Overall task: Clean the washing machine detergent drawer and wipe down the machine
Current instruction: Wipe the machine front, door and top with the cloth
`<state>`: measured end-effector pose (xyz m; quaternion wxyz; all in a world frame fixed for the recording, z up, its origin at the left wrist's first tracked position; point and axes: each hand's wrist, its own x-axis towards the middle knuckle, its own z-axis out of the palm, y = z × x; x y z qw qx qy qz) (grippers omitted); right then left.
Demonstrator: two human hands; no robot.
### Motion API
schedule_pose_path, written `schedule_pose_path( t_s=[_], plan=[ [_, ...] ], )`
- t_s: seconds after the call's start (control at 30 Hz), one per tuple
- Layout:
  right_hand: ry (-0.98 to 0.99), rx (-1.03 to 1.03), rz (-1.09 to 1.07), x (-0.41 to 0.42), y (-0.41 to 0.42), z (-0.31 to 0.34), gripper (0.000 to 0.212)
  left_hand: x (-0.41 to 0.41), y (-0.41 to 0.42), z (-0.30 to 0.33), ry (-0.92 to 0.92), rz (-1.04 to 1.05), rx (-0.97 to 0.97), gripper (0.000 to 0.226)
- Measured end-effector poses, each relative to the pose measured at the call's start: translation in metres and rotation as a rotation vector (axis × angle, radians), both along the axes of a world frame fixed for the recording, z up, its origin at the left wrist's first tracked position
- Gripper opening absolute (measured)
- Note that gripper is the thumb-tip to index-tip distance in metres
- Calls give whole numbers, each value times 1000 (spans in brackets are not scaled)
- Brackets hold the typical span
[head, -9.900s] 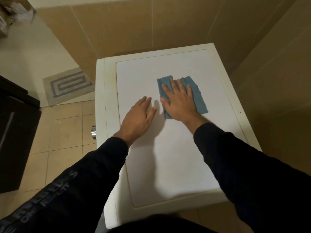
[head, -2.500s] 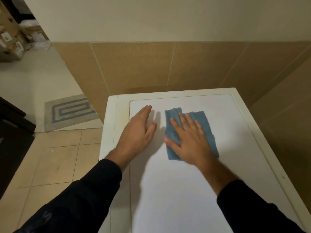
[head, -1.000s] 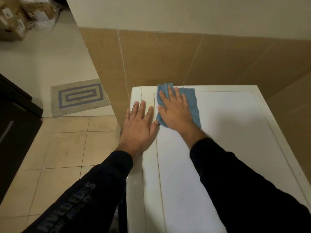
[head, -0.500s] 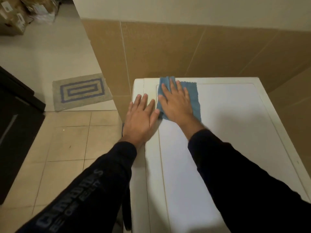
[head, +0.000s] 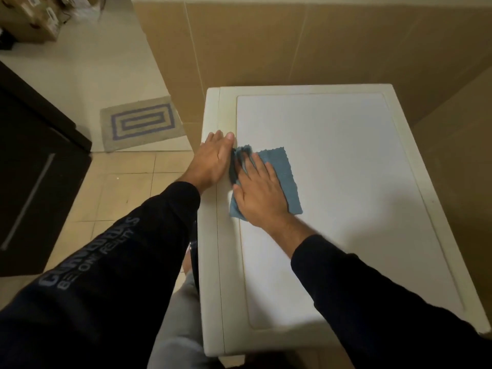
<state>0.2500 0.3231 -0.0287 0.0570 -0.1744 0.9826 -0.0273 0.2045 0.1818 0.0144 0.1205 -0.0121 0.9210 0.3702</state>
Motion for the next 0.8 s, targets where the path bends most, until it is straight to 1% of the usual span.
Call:
schedule_pose_path(
  t_s=[0.1,0.2,0.37,0.5,0.63,0.7,0.8],
  plan=[
    [-12,-6,-6,38,12,0,61,13,3,-9,6,-4,-51,63],
    [-13,-22,-35,52,17,-1,62,18,8,-15,34,0,-101,61],
    [-18,-34,-138,23,0,-4,62,18,11,-28,61,-40,-231,61],
    [-30,-14,-190,-6,-5,-4,63,19,10,-31,98,-28,-226,60],
    [-14,-31,-95,47,11,-1,64,19,10,-30,137,-47,-262,61],
    [-38,-50,-72,75,30,1,66,18,9,-31,146,-57,-271,64],
    [-29,-52,-169,78,62,-1,68,13,5,-32,153,-72,-294,76]
  ],
)
